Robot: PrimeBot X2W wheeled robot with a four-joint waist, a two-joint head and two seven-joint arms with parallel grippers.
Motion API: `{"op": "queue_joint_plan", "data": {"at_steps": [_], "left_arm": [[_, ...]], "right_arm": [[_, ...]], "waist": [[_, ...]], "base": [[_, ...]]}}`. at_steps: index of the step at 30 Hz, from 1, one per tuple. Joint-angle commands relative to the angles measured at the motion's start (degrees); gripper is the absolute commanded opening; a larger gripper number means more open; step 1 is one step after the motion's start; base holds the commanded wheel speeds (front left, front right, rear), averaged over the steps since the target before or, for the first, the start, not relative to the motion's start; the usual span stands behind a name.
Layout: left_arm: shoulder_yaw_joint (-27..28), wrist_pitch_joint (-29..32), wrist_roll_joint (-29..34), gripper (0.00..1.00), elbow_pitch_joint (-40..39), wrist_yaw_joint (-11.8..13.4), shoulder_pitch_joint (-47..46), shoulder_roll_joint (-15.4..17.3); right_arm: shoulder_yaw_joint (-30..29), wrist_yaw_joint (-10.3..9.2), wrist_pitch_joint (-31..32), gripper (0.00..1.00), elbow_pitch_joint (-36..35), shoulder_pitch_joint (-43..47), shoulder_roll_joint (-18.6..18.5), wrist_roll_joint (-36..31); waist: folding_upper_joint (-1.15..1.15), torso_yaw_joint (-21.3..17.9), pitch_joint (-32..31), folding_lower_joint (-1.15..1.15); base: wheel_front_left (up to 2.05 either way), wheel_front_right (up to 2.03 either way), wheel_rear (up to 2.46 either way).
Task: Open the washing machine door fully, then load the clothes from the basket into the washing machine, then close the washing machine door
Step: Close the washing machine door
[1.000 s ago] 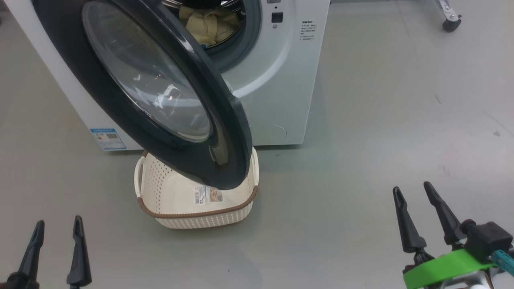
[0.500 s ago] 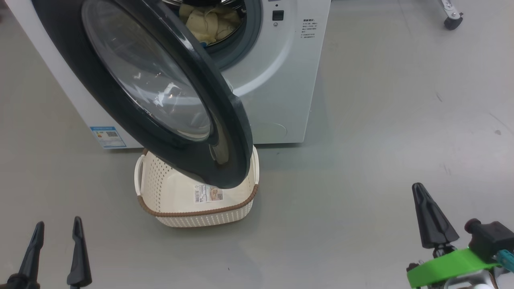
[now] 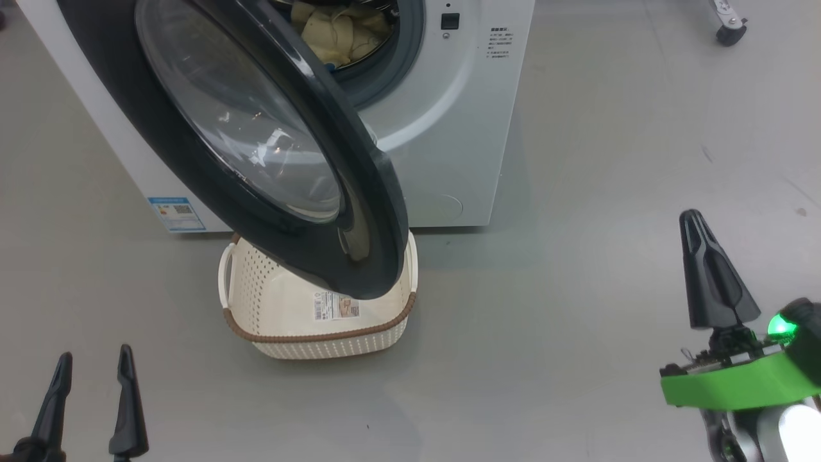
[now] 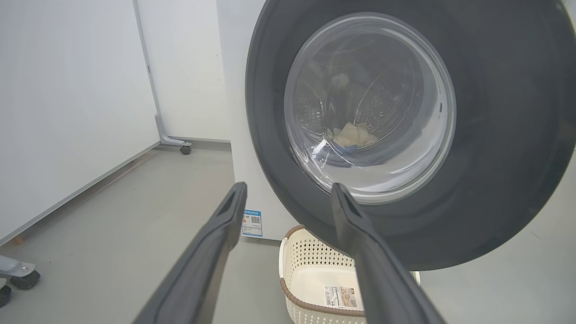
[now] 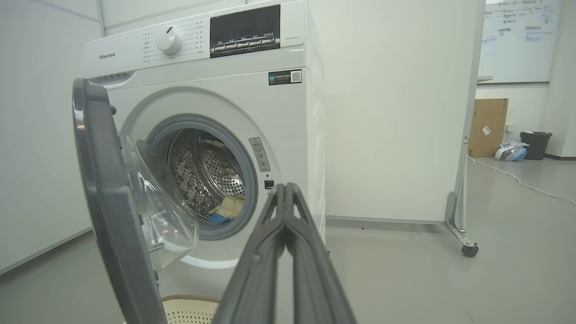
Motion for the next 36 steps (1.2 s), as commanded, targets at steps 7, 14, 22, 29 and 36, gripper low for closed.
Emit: {"op": "queue_joint_plan", "data": {"at_steps": [7, 14, 22, 29, 36], "left_arm": [[2.99, -0.56, 1.33, 1.0, -0.84, -1.14, -3.53, -0.42], [3.18, -0.56, 2.2, 1.0, -0.42, -2.16, -4.03, -1.53], [2.79, -0.56, 3.1, 1.0, 0.17, -3.38, -4.89, -2.53], [1.98, -0.56, 3.72, 1.0, 0.74, -4.39, -6.33, -3.8], [0.97, -0.56, 4.46, 1.0, 2.02, -5.87, -8.52, -5.71]], "right_arm": [[5.38, 0.2, -0.22, 0.0, -8.15, -8.32, -3.27, -0.25], [13.12, 0.2, 2.59, 0.0, -13.02, -15.75, -4.51, 0.24], [22.06, 0.2, 5.06, 0.0, -14.67, -21.71, -4.2, 1.15], [30.03, 0.2, 6.47, 0.0, -13.31, -24.18, -3.59, 2.71], [39.72, 0.2, 6.95, 0.0, -9.22, -24.8, -2.96, 5.02]], "waist": [[0.0, 1.16, 0.1, 0.0], [0.0, 3.4, -0.19, 0.0], [0.0, 6.28, 0.23, 0.0], [0.0, 8.94, 1.55, 0.0], [0.0, 12.61, 3.73, 0.0]], "base": [[0.0, 0.0, 0.0], [0.0, 0.0, 0.0], [0.0, 0.0, 0.0], [0.0, 0.0, 0.0], [0.0, 0.0, 0.0]]}}
